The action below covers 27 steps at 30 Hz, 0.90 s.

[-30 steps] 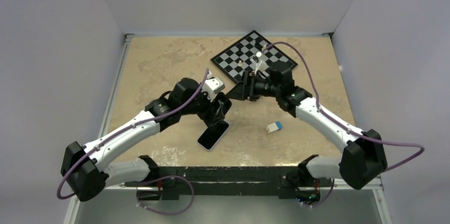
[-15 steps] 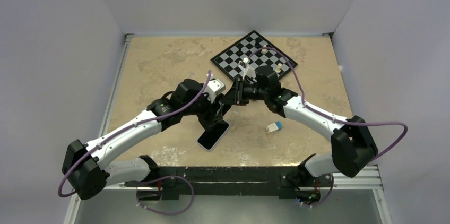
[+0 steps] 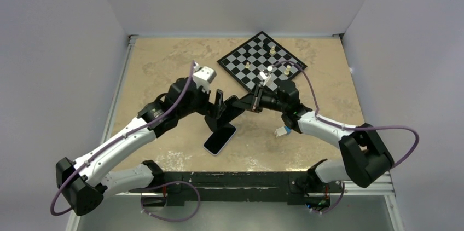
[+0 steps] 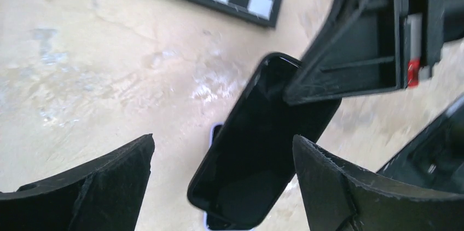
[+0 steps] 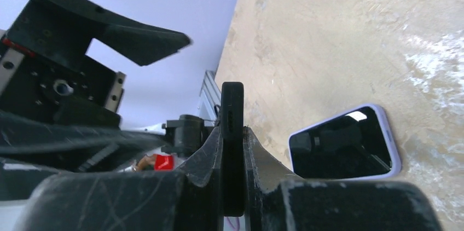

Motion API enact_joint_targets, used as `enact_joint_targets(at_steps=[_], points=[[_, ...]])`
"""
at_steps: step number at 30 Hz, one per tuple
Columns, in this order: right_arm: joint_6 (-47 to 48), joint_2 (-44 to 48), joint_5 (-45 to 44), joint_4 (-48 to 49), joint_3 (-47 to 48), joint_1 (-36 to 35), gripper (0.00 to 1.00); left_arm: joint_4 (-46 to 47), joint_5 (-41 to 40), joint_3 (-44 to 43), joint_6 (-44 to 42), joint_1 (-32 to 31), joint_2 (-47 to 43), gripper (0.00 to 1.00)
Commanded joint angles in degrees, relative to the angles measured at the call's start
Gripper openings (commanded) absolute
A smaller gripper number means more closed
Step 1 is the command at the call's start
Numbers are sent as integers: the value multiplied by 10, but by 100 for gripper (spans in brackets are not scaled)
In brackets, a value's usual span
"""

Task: Take the phone out of the phone case
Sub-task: Pick up the phone at the center of the board.

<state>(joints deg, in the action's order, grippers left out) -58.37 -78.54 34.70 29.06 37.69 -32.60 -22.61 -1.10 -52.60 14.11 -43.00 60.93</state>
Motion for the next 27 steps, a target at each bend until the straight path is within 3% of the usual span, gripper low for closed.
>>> enact_joint_targets(at_steps=[1,4,6,9,12,14,16,18,23,27], points=[[-81,28,17,159,-24,49,0,-41,-89,-64,146,26,-40,100],[-128,29,21,229,-57,84,0,-72,-112,-67,241,43,-67,100],[-195,23,9,344,-96,101,0,-70,-105,-47,285,59,-84,100],[-269,-4,7,461,-115,108,0,-16,-60,9,381,89,-110,100],[-325,-27,-13,540,-130,105,0,159,2,108,457,95,-136,100],[-361,-40,-19,604,-138,105,0,340,39,189,498,95,-138,95],[-381,-43,-26,629,-144,102,0,462,48,245,528,95,-126,87],[-387,-41,-27,627,-142,99,0,529,63,268,527,94,-106,78],[-383,-41,-42,619,-136,74,0,652,103,279,539,86,-46,66],[-377,-52,-64,621,-136,48,0,768,128,289,569,79,9,45]])
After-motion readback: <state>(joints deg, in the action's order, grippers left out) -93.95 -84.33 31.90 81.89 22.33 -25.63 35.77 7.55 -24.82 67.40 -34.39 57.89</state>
